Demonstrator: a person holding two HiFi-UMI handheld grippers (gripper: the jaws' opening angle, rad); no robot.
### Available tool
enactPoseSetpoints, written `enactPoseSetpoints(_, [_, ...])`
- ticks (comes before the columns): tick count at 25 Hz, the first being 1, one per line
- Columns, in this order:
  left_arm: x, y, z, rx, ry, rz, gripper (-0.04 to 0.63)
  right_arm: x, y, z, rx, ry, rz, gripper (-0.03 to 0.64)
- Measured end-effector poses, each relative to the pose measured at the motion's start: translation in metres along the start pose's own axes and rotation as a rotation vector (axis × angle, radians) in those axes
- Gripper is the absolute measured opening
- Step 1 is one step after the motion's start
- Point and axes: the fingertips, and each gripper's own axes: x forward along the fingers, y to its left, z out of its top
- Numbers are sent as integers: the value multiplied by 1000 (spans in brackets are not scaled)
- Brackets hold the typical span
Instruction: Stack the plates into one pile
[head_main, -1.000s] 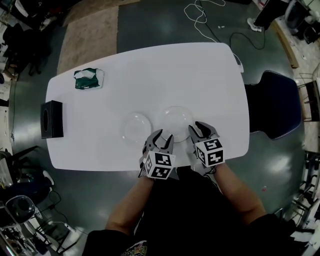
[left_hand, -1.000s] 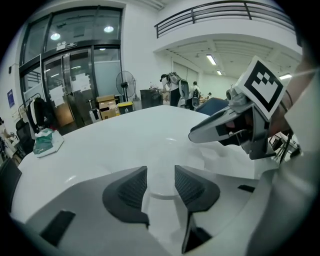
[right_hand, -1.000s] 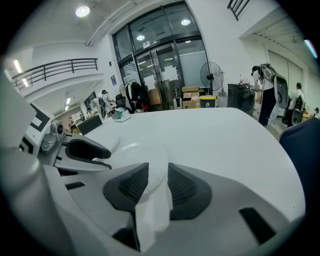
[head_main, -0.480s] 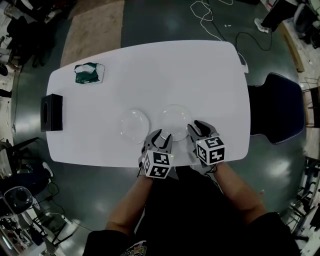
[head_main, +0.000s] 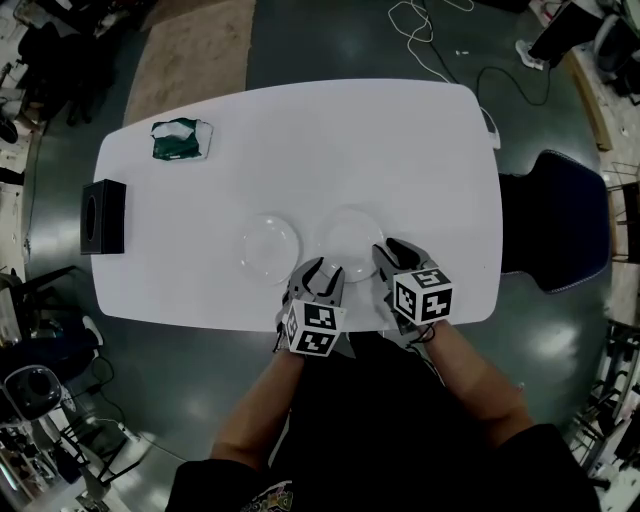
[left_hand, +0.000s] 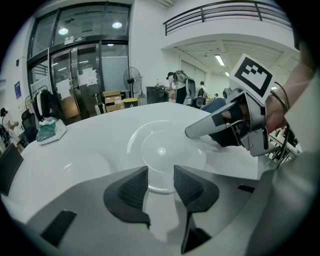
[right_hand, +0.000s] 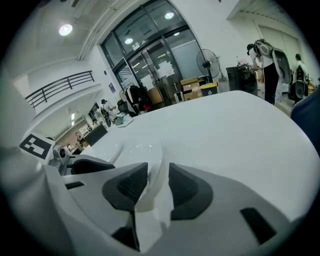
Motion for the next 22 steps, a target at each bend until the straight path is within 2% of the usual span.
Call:
enactPoseSetpoints(11, [1, 1, -2, -29, -14, 8, 178, 8, 19, -5, 1, 43, 60, 144])
enactPoseSetpoints(18, [0, 2, -2, -40, -18, 9, 178, 9, 20, -7, 12, 54, 59, 120])
enactPoseSetpoints(22, [0, 4, -2, -92, -23, 4, 170, 7, 22, -6, 59, 54, 99, 97])
